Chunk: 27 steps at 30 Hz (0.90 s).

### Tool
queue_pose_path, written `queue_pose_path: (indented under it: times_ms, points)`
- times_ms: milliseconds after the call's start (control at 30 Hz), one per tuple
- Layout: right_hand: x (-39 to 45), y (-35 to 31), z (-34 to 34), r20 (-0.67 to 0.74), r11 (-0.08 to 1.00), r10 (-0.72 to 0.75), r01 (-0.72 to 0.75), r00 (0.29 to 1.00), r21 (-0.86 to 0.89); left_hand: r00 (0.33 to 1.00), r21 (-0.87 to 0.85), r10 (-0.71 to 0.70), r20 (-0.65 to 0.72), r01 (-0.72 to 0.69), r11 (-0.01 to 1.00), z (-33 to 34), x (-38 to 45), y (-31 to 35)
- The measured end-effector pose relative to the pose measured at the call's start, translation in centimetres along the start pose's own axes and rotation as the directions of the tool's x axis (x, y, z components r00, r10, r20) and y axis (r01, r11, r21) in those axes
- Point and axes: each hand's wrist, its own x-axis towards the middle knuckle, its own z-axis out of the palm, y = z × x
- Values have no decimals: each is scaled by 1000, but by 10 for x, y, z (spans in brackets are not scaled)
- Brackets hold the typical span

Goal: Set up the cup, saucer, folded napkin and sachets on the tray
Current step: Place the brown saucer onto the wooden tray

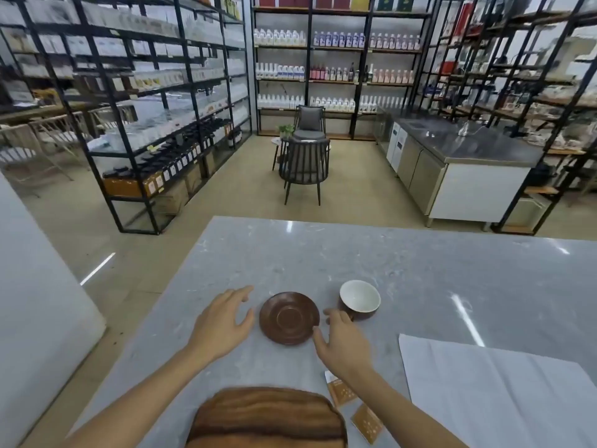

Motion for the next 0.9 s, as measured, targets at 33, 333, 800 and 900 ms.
queue_pose_path:
  times_ms: [33, 333, 800, 900]
  points:
    - [4, 1, 3, 26, 1000, 25, -25, 999, -1, 1000, -12, -18, 16, 19, 1000, 5, 3, -2]
    - [42, 7, 38, 149, 987, 157, -162, 976, 20, 964, -40, -101, 248, 114, 993, 61, 37, -21]
    - [55, 28, 67, 126, 974, 147, -166, 981, 155, 957, -59, -23, 290, 42, 997, 103, 55, -49]
    - [60, 25, 64, 112, 970, 130, -149, 985, 193, 966, -86, -3, 260, 26, 996, 103, 57, -49]
